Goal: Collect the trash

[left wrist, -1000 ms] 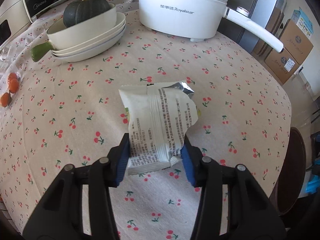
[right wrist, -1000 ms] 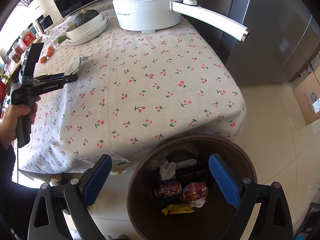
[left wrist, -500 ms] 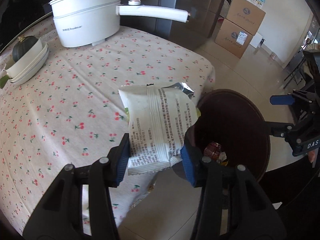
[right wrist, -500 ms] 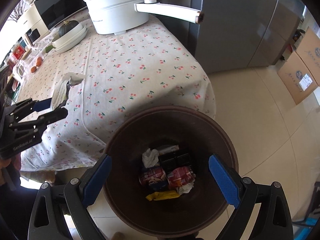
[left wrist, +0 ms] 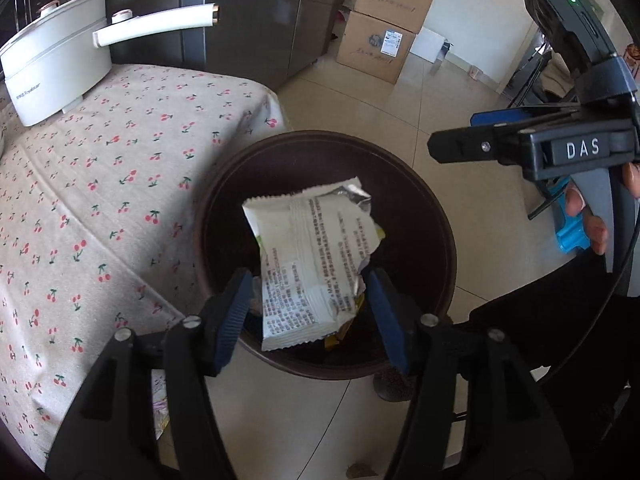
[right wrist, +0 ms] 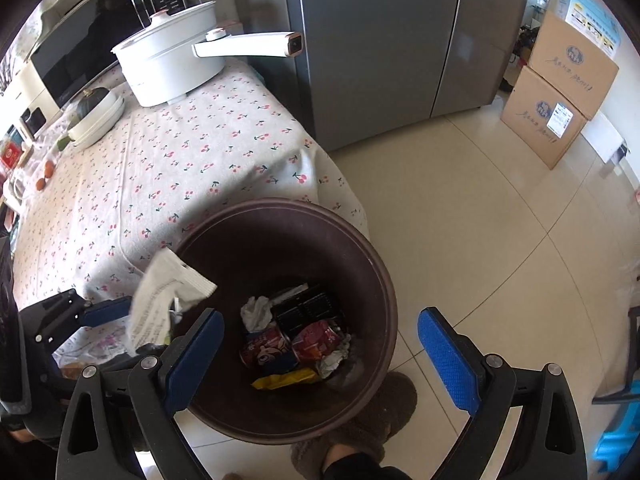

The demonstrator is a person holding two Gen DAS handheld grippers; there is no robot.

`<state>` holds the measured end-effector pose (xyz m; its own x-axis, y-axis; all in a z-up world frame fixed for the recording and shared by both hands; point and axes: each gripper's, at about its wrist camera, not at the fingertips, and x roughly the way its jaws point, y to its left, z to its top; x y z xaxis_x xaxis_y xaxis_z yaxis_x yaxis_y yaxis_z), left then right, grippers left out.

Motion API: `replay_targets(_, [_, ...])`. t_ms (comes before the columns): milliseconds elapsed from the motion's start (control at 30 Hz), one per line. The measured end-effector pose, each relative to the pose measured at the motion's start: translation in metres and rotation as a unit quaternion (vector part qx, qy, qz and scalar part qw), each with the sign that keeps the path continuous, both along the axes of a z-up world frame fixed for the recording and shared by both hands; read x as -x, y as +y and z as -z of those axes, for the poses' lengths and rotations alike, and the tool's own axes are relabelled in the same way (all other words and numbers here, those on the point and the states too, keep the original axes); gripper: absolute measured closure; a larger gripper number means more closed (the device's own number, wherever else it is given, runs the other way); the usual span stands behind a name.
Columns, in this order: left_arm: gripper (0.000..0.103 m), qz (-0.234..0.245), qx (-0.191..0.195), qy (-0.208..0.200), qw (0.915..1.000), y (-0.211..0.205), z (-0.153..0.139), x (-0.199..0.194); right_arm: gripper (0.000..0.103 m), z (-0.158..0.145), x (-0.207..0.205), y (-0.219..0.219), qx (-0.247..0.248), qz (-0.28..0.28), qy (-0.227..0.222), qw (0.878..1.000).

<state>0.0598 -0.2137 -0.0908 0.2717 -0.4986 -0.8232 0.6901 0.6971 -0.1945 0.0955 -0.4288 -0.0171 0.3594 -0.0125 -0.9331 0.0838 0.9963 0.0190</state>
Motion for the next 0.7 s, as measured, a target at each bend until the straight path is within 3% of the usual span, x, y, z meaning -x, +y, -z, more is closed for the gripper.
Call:
replay_targets(200, [0.01, -0.064, -0.021, -0.012, 0.9977, 0.015, -0.002, 0.003, 0.004, 0.003, 0.014, 0.004, -0.001, 0.002, 0.0, 1.0])
replay_targets(333, [0.006, -0.123, -0.037, -0.023, 0.9915, 0.039, -0.007, 0.008, 0.004, 0.006, 0.024, 0.015, -0.007, -0.009, -0.001, 1.0])
replay_targets(500, [0.001, -0.195, -0.05, -0.043, 0.9785, 0.073, -0.016, 0.02, 0.004, 0.002, 0.037, 0.037, -0.011, -0.031, -0.022, 0.999])
replay_targets(700, [0.001, -0.274, -0.051, -0.057, 0.9587, 0.11, -0.03, 0.039, 0.004, -0.017, 0.054, 0.073, -0.001, -0.074, -0.082, 0.994])
